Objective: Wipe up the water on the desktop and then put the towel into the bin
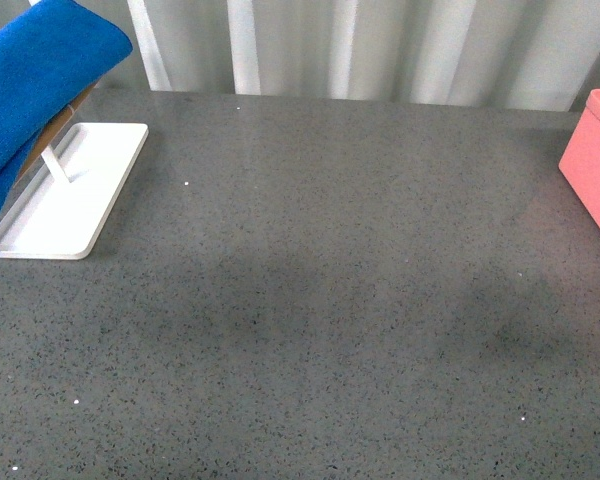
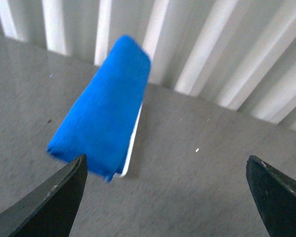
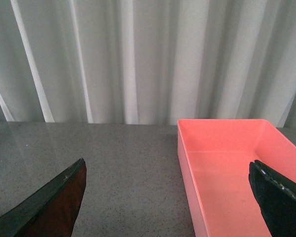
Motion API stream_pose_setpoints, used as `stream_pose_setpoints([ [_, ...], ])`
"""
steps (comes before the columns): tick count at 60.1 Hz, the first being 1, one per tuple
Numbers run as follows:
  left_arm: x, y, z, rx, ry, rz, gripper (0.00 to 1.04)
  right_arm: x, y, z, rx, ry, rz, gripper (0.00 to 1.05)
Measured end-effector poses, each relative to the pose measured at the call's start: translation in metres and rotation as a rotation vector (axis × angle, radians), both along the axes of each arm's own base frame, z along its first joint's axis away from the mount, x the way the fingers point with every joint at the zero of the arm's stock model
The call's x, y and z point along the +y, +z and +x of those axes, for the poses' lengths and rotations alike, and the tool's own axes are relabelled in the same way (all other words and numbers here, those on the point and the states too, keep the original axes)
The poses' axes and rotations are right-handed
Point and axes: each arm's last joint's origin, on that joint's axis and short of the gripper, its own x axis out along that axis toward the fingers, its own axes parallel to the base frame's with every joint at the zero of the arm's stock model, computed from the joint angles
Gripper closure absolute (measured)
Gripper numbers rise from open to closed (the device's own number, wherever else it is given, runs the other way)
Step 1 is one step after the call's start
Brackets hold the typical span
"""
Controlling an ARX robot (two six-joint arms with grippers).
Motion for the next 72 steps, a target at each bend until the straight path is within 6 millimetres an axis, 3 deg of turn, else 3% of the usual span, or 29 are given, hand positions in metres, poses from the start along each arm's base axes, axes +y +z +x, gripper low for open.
stream_pose_setpoints([
  [4, -0.011, 0.027, 0.034, -0.044, -0.086, 0.027, 0.07, 0.0, 0.0, 0.0, 0.0, 0.0, 0.0, 0.07],
  [8, -0.027, 0.046, 0.081, -0.002, -0.2, 0.101, 0.07, 0.0, 0.0, 0.0, 0.0, 0.0, 0.0, 0.07],
  [17, -0.048, 0.047, 0.163, 0.202, -0.356, 0.204, 0.07, 0.0, 0.0, 0.0, 0.0, 0.0, 0.0, 0.07],
  [31, -0.045, 0.057, 0.243, 0.365, -0.363, 0.341, 0.07, 0.0, 0.0, 0.0, 0.0, 0.0, 0.0, 0.07],
  [41, -0.027, 0.054, 0.282, 0.484, -0.284, 0.408, 0.07, 0.0, 0.0, 0.0, 0.0, 0.0, 0.0, 0.07],
  [49, 0.002, 0.028, 0.315, 0.605, -0.17, 0.458, 0.07, 0.0, 0.0, 0.0, 0.0, 0.0, 0.0, 0.07],
  [60, 0.028, 0.011, 0.333, 0.64, -0.095, 0.435, 0.07, 0.0, 0.0, 0.0, 0.0, 0.0, 0.0, 0.07],
  [72, 0.037, 0.017, 0.346, 0.604, -0.03, 0.411, 0.07, 0.0, 0.0, 0.0, 0.0, 0.0, 0.0, 0.07],
])
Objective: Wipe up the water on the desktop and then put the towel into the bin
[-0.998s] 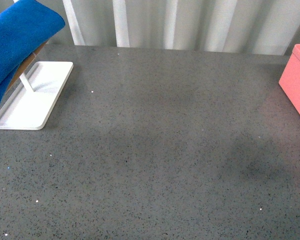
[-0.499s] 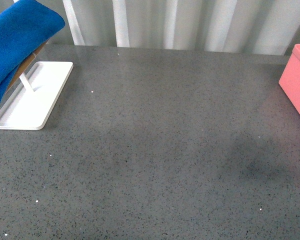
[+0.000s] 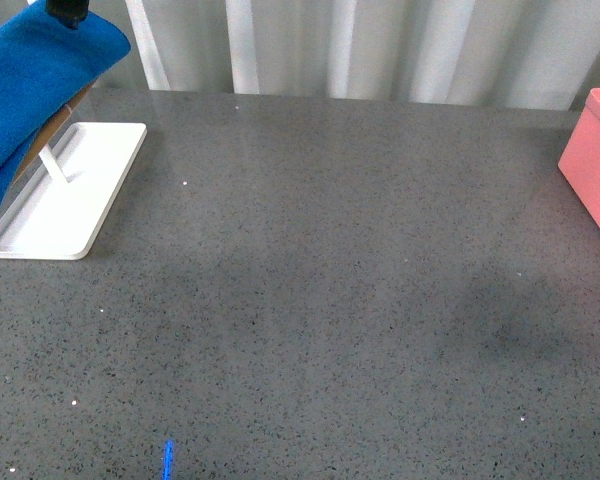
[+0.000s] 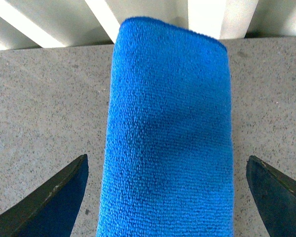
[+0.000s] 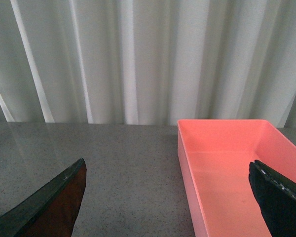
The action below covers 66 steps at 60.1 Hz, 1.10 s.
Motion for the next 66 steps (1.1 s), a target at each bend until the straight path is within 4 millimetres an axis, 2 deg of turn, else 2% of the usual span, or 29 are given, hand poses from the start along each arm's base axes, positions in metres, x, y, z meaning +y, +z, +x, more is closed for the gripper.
stream_pose_setpoints([
  [8, -0.001, -0.002, 0.001, 0.006, -0.006, -0.019, 0.07, 0.0, 0.0, 0.0, 0.0, 0.0, 0.0, 0.07],
  [25, -0.001, -0.021, 0.002, 0.062, -0.003, -0.027, 0.07, 0.0, 0.0, 0.0, 0.0, 0.0, 0.0, 0.07],
  [64, -0.002, -0.04, -0.003, 0.078, -0.025, -0.004, 0.07, 0.0, 0.0, 0.0, 0.0, 0.0, 0.0, 0.07],
  [66, -0.002, -0.041, -0.004, 0.082, -0.029, 0.001, 0.1, 0.0, 0.0, 0.0, 0.0, 0.0, 0.0, 0.07],
])
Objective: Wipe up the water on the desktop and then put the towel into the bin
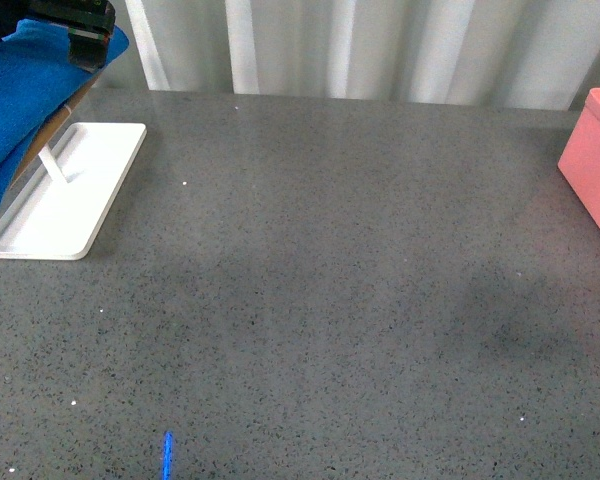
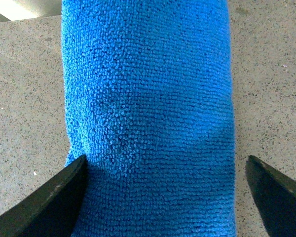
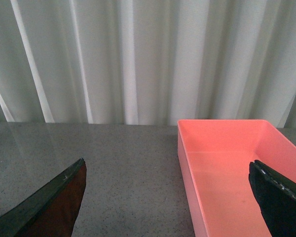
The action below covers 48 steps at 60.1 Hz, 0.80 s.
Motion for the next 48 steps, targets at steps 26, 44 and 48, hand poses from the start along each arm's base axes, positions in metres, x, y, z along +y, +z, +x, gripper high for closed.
stream_pose_setpoints([
  [26, 0.008, -0.003, -0.002, -0.003, 0.026, 0.024, 0.76, 0.0, 0.0, 0.0, 0.0, 0.0, 0.0, 0.07],
  [44, 0.011, 0.014, -0.006, -0.037, 0.01, 0.003, 0.99, 0.0, 0.0, 0.0, 0.0, 0.0, 0.0, 0.07],
  [48, 0.013, 0.022, -0.008, -0.052, 0.007, 0.004, 0.99, 0.0, 0.0, 0.0, 0.0, 0.0, 0.0, 0.07],
])
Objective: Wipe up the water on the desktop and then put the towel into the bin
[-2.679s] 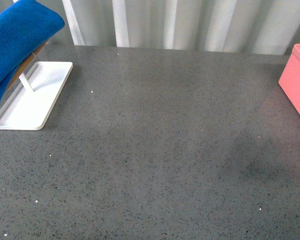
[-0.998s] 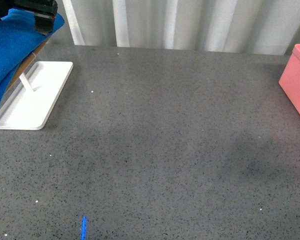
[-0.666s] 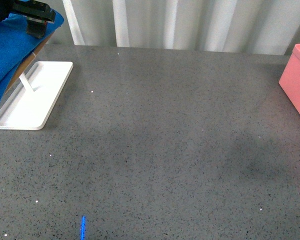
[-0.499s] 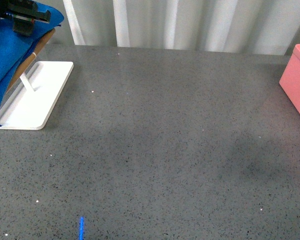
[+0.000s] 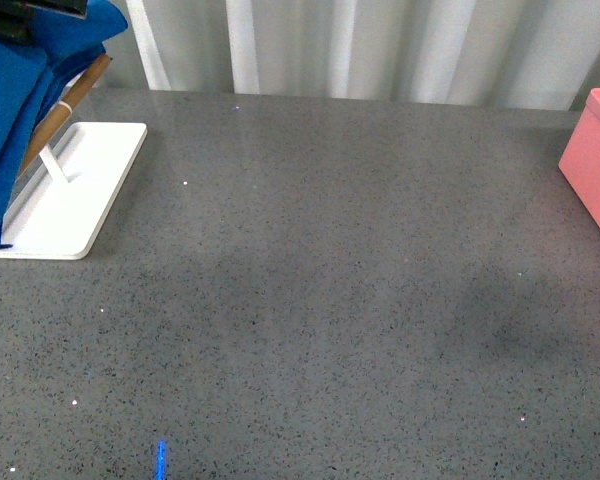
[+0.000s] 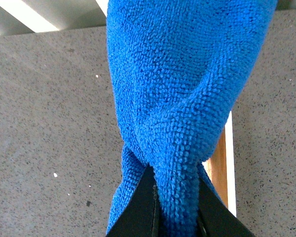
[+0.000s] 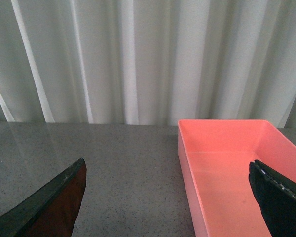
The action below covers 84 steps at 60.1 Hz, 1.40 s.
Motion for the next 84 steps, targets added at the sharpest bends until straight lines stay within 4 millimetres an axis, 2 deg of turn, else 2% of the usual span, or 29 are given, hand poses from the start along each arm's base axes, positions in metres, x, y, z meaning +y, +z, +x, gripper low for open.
stream_pose_setpoints([
  [5, 0.001, 0.013, -0.003, -0.025, -0.002, 0.002, 0.99, 0.0, 0.0, 0.0, 0.0, 0.0, 0.0, 0.07],
  [15, 0.001, 0.052, -0.014, -0.111, -0.02, 0.002, 0.99, 0.0, 0.0, 0.0, 0.0, 0.0, 0.0, 0.07],
  [23, -0.011, 0.091, -0.027, -0.205, -0.066, -0.007, 0.99, 0.0, 0.0, 0.0, 0.0, 0.0, 0.0, 0.07],
  [30, -0.056, 0.126, -0.045, -0.321, -0.204, -0.063, 0.99, 0.0, 0.0, 0.0, 0.0, 0.0, 0.0, 0.07],
  [36, -0.093, 0.136, -0.056, -0.369, -0.306, -0.148, 0.99, 0.0, 0.0, 0.0, 0.0, 0.0, 0.0, 0.07],
  [44, -0.147, 0.136, -0.069, -0.402, -0.432, -0.285, 0.99, 0.0, 0.0, 0.0, 0.0, 0.0, 0.0, 0.07],
  [52, -0.205, 0.123, -0.084, -0.395, -0.55, -0.424, 0.99, 0.0, 0.0, 0.0, 0.0, 0.0, 0.0, 0.07],
  [61, -0.252, 0.106, -0.101, -0.369, -0.653, -0.555, 0.99, 0.0, 0.0, 0.0, 0.0, 0.0, 0.0, 0.07],
  [70, -0.273, 0.091, -0.114, -0.351, -0.686, -0.643, 0.99, 0.0, 0.0, 0.0, 0.0, 0.001, 0.0, 0.07],
  [78, -0.278, 0.081, -0.113, -0.33, -0.666, -0.682, 0.99, -0.002, -0.003, 0.008, 0.075, 0.225, -0.219, 0.07],
  [84, -0.28, 0.074, -0.111, -0.309, -0.655, -0.687, 0.99, -0.005, 0.014, 0.019, 0.004, 0.285, -0.336, 0.07],
])
